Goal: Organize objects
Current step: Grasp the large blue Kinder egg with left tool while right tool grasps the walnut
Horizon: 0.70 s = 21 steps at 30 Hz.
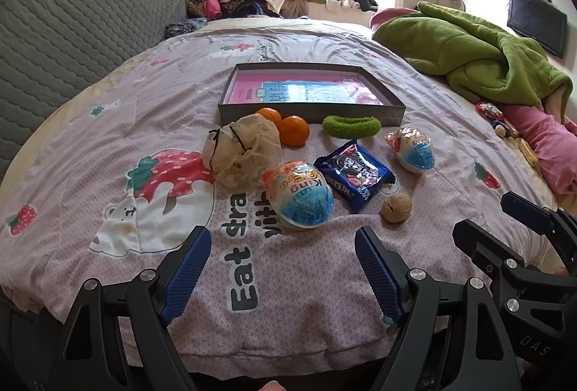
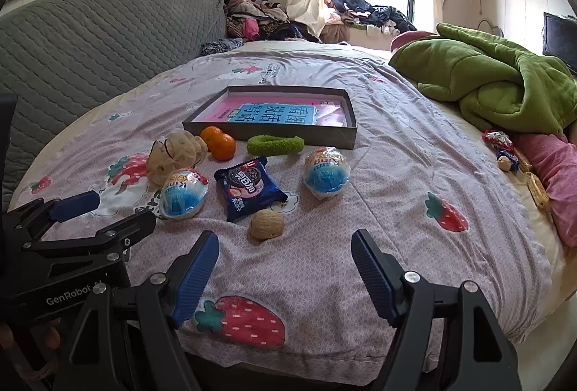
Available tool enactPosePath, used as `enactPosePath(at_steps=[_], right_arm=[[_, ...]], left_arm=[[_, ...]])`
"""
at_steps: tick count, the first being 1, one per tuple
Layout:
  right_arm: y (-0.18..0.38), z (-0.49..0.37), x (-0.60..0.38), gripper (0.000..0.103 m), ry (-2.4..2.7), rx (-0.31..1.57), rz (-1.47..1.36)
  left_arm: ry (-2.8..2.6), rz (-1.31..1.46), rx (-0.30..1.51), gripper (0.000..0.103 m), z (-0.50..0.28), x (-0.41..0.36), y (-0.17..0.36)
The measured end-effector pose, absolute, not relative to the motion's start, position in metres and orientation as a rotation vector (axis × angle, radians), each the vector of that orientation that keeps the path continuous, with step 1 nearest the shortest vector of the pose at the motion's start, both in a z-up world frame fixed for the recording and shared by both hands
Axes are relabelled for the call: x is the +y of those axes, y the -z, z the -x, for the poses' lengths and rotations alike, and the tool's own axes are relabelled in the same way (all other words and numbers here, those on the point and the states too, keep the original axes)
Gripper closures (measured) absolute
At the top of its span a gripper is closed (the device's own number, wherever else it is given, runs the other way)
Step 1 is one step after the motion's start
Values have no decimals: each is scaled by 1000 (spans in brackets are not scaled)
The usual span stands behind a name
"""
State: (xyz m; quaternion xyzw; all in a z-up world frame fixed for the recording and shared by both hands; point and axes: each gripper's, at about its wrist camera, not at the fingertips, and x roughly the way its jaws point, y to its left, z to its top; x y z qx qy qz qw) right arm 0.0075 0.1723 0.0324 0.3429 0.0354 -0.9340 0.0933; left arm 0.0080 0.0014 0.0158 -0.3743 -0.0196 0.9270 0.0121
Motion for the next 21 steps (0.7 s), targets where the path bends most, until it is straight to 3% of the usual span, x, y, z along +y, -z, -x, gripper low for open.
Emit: enactPosePath(at_steps=[21], right_arm=[[-2,26,180,28,2719,35,-1122]], left_arm=[[-2834,1248,-146,20,25,-8,5]])
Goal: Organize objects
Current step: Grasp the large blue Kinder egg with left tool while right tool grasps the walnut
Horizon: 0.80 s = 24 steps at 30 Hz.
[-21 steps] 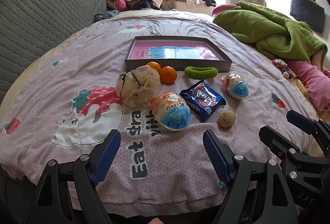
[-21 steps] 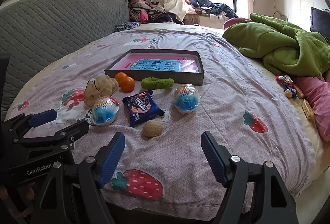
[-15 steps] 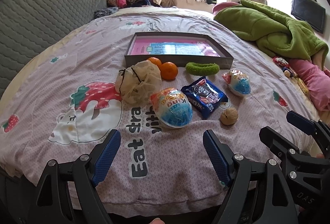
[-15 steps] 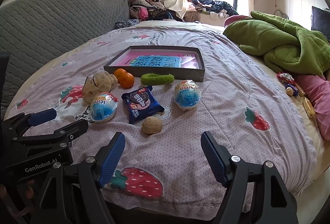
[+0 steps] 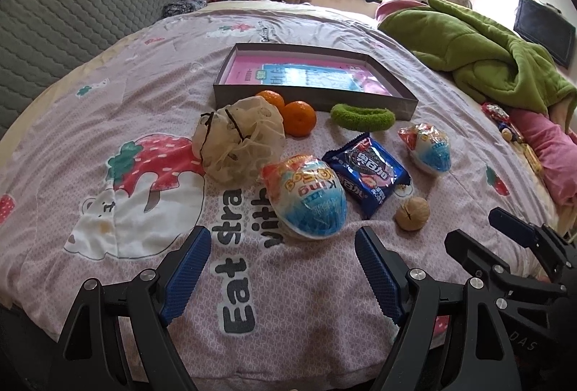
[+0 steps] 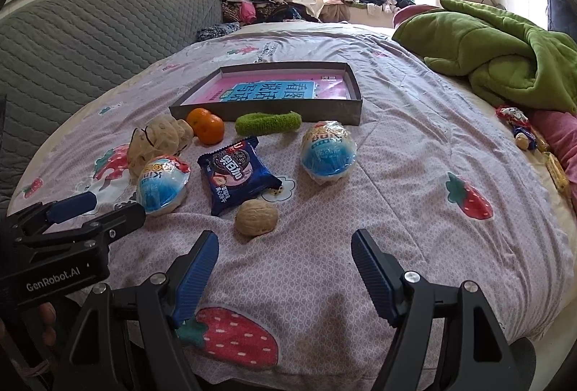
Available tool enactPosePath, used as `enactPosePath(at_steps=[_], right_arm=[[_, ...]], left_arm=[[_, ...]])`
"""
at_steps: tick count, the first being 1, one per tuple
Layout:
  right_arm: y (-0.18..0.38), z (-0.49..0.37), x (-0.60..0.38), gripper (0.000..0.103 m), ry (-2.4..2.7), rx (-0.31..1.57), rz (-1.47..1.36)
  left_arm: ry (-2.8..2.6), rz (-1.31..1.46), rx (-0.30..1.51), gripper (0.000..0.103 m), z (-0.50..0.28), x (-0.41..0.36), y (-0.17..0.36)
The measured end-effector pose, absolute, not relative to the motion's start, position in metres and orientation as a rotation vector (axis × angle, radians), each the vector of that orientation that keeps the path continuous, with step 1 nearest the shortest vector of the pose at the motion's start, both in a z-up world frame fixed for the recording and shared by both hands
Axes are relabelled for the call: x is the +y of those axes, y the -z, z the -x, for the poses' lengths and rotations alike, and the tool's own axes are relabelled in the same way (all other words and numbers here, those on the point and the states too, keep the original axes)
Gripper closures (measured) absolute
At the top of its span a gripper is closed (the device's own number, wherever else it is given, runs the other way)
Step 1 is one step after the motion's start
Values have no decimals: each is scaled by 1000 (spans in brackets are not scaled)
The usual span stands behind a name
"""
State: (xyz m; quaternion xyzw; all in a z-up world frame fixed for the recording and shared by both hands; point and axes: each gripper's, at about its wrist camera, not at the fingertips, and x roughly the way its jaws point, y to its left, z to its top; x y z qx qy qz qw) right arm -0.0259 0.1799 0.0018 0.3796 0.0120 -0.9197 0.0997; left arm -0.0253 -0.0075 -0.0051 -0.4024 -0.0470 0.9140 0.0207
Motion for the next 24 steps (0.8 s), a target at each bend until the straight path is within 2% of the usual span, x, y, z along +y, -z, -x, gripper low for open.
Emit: enactPosePath(at_steps=[6,20,24], right_arm=[[5,34,176,28,2713,63,-1130],[21,59,156,28,2698,160,-1122],[27,67,153,39,2689,168,-1135]], left_arm=[[-2804,1269,-201,20,43,-7,4],[-2789,1376,-166,20,81,0,20],[-2764,1413,-209,20,90,-5,27]])
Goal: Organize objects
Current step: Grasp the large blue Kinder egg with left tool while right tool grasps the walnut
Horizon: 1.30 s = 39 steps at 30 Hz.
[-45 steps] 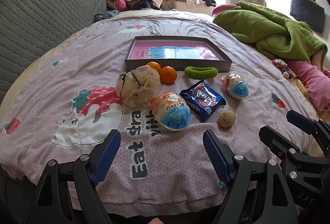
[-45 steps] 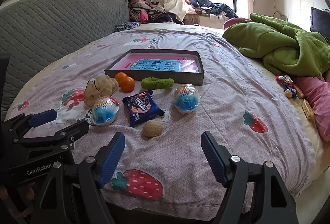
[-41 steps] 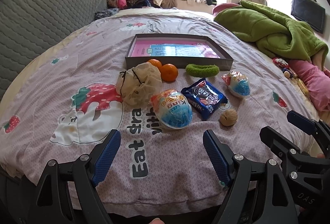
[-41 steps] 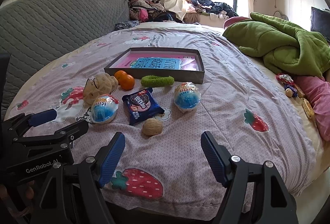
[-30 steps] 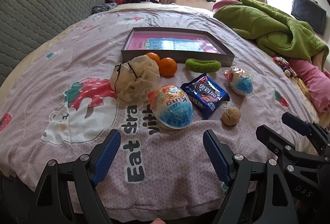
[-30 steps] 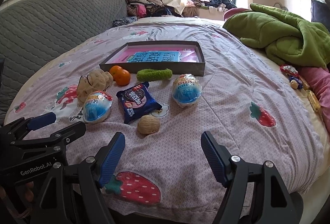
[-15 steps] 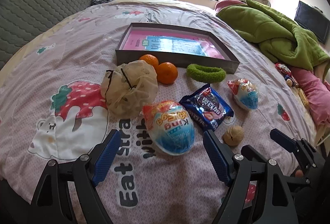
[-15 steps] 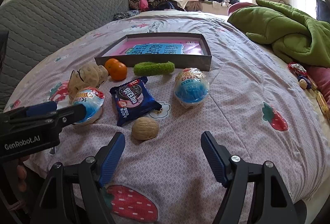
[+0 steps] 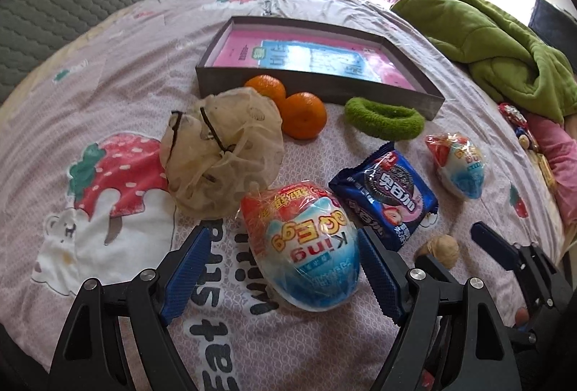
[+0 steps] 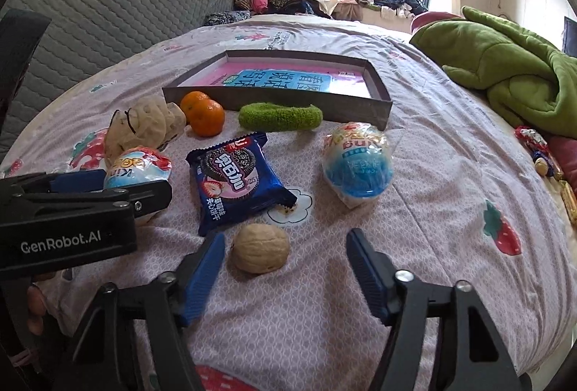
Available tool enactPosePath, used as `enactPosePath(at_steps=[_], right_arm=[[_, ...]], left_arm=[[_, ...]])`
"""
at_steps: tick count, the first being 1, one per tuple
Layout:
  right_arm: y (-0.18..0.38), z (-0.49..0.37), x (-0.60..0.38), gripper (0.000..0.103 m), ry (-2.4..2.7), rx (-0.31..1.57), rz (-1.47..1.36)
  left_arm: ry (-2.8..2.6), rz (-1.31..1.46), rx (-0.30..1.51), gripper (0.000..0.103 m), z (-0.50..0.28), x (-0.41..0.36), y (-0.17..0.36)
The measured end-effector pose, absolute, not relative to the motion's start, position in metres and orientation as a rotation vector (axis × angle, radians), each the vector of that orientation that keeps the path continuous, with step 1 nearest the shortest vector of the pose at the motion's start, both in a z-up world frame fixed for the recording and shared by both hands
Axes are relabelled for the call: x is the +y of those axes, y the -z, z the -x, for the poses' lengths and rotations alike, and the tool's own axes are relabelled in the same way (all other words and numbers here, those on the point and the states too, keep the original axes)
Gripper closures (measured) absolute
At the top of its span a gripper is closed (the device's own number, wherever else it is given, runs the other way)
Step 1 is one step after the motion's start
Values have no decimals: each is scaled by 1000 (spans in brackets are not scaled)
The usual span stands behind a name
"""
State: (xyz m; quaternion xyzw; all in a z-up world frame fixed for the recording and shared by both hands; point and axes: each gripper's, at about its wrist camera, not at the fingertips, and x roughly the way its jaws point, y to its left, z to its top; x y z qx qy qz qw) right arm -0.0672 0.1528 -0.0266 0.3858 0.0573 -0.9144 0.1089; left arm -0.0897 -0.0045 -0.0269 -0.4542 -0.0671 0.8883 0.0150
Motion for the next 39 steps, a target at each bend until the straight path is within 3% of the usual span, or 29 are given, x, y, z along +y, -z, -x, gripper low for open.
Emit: enactPosePath(at_steps=[10,12,15,39], right_arm=[[38,73,148,56,2644,168,-1156],[37,73,148,61,2638,163,-1153],[37,72,146,67,2628,167,-1144],[21,69,158,68,2633,90,-1114]], left_arm=[[-2758,1472,-204,23,97,-5,40],[-2760,1464,-222,37,95,-7,40],[-2753,1457,-221,48,94,-8,39],[-2763,1330,-143,50,66,-2,18]])
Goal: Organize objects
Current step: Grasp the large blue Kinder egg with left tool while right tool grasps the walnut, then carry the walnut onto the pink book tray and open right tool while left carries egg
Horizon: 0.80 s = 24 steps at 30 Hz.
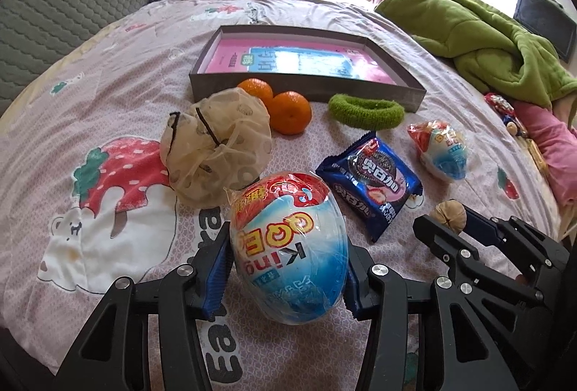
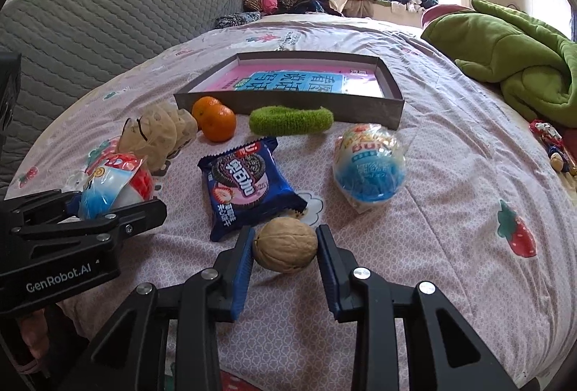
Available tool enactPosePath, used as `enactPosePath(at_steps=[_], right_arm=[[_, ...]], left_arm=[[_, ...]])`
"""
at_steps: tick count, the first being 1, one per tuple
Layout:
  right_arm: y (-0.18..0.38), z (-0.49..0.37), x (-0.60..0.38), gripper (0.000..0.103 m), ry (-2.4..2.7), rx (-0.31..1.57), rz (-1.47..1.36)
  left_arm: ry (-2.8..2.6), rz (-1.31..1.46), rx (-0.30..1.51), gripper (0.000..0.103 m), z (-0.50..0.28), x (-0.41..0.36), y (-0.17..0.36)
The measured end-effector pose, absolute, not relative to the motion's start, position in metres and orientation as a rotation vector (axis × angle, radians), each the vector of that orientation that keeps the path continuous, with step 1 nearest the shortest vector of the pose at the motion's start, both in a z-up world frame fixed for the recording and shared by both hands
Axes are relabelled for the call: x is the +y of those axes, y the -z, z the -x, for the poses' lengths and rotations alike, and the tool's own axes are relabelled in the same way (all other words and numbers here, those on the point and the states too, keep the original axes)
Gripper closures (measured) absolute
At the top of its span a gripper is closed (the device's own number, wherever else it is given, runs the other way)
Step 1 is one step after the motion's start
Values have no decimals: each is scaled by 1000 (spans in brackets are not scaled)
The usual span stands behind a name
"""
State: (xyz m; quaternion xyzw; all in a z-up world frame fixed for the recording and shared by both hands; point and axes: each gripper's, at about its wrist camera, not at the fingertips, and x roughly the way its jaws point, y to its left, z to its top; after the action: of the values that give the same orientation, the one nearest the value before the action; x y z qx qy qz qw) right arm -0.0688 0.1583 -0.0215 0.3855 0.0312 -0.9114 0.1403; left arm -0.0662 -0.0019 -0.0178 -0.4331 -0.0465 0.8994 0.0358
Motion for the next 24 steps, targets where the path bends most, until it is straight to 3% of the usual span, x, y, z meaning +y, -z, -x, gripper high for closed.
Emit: enactPosePath(at_steps=[24], right_arm=[[-33,115,153,68,2643,77,-967]], left_arm=[[-2836,1164,-118,50,107,-6,-26]])
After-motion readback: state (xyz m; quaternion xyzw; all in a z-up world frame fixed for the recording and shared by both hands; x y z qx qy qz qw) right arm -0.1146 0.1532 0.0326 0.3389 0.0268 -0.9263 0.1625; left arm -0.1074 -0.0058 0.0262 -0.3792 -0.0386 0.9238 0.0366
